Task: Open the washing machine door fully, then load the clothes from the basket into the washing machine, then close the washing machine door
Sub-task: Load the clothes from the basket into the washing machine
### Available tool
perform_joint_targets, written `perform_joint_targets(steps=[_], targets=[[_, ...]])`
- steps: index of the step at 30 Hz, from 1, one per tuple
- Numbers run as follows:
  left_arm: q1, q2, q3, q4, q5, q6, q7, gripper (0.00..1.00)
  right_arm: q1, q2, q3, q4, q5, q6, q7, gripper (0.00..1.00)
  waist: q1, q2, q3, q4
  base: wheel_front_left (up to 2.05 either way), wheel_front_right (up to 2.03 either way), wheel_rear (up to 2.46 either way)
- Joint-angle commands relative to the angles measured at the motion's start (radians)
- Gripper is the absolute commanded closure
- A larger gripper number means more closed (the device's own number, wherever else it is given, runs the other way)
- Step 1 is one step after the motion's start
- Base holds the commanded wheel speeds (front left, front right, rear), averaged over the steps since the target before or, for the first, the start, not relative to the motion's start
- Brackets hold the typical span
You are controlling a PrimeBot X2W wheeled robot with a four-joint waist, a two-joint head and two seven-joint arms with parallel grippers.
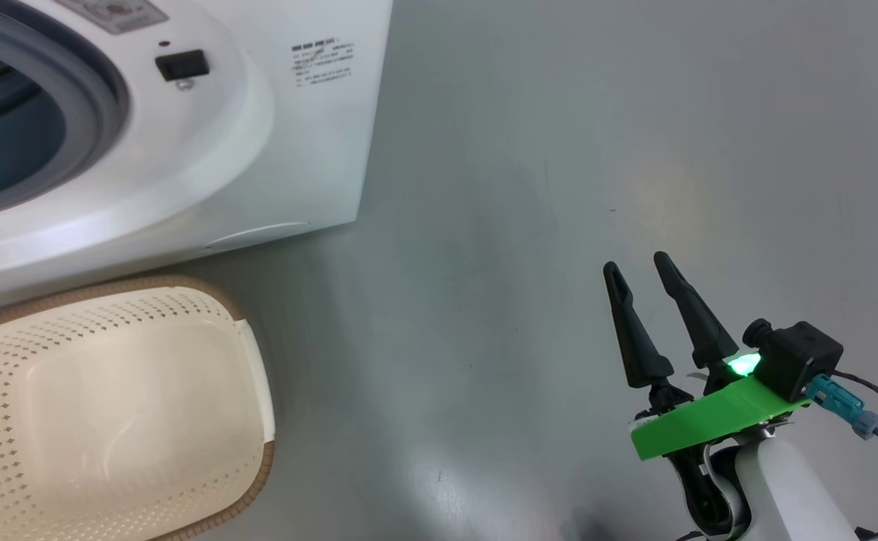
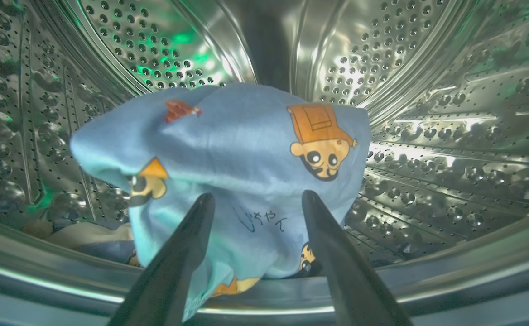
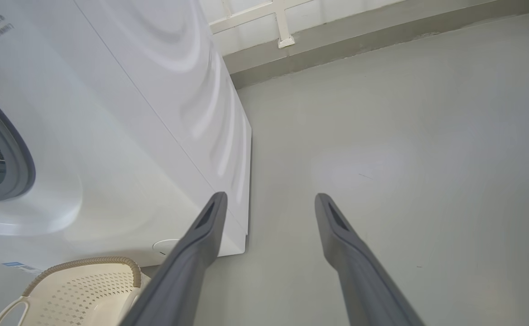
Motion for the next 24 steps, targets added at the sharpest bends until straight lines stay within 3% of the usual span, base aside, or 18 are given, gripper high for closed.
perform_joint_targets(steps=[1,10,24], targets=[[-0.011,0.055,0.004,-0.014,-0.009,-0.002,-0.005,0.00,0.015,-0.006,0.022,-0.018,0.001,0.001,-0.005,0.00,0.0000,-0.0001,-0.005,0.002,0.00,0.00,0.00],[0.041,0.029,0.015,-0.086,-0.070,-0.002,-0.005,0.00,0.020,-0.011,0.019,-0.017,0.000,0.001,-0.005,0.00,0.0000,-0.0001,-0.024,0.008,0.00,0.00,0.00],[0.283,-0.026,0.029,-0.320,-0.127,-0.003,-0.005,0.00,0.037,-0.036,0.008,-0.016,-0.003,0.001,-0.005,0.00,0.0000,-0.0001,-0.092,0.042,0.00,0.00,0.00]])
